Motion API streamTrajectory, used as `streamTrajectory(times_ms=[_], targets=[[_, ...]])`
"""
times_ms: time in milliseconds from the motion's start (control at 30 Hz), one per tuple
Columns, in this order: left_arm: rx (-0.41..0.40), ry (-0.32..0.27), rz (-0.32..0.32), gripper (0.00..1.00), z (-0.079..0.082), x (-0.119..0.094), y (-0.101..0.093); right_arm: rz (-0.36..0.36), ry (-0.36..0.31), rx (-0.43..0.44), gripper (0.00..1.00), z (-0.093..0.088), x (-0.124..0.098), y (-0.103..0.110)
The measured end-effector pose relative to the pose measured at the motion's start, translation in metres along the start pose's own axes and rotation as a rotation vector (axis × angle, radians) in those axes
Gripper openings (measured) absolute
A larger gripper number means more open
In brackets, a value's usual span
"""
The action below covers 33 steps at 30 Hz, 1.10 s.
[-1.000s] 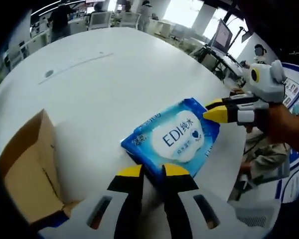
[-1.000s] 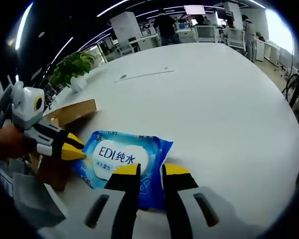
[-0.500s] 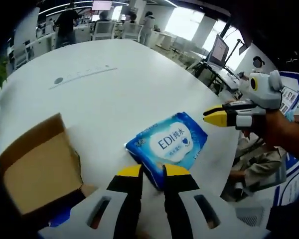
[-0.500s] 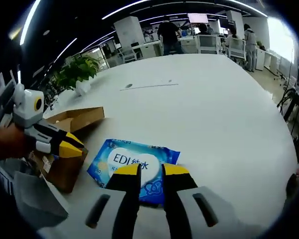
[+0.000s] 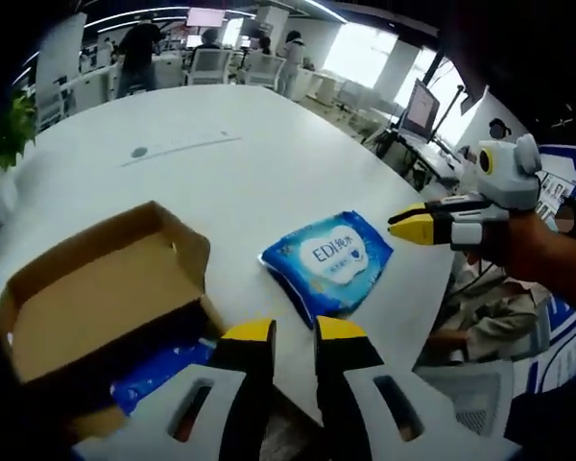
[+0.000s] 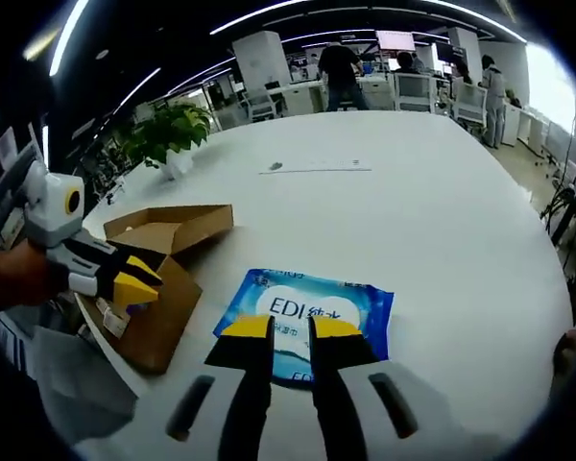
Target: Operate the shoe box by opening the lid, removing the specified soft item, and placing it in the target area until the item is outside and the box remains undamaged.
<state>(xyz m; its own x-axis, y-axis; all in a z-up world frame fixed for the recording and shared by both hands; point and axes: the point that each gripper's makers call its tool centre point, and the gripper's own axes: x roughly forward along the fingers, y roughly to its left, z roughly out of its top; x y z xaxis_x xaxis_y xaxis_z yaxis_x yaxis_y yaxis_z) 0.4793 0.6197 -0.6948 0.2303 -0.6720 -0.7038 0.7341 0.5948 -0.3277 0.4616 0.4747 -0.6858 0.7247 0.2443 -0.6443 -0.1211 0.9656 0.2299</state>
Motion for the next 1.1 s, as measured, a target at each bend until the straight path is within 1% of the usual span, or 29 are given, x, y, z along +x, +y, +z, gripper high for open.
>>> streamTrajectory(times_ms=[33,200,267,600,767,900,1100], targets=[[-0.003,-0.005,0.003,0.13,-0.001,-0.004,0.002,0.002,0.0,-0.001,0.13,0.0,0.0,0.002],[-0.019,-0.016,0.02,0.13,-0.009,-0.019,0.015,0.027,0.005,-0.022,0.12,0.002,0.005,0.027],[-0.029,-0.019,0.026,0.13,-0.012,-0.024,0.02,0.034,0.008,-0.024,0.12,0.002,0.008,0.033],[-0.071,-0.033,0.059,0.12,-0.028,-0.046,0.043,0.079,0.024,-0.063,0.11,0.006,0.021,0.073],[-0.086,-0.039,0.086,0.12,-0.034,-0.057,0.058,0.099,0.031,-0.081,0.1,0.008,0.028,0.091],[-0.103,-0.034,0.113,0.12,-0.043,-0.063,0.071,0.113,0.035,-0.092,0.1,0.008,0.032,0.104],[-0.127,-0.024,0.15,0.12,-0.054,-0.07,0.088,0.129,0.043,-0.103,0.1,0.007,0.037,0.118]])
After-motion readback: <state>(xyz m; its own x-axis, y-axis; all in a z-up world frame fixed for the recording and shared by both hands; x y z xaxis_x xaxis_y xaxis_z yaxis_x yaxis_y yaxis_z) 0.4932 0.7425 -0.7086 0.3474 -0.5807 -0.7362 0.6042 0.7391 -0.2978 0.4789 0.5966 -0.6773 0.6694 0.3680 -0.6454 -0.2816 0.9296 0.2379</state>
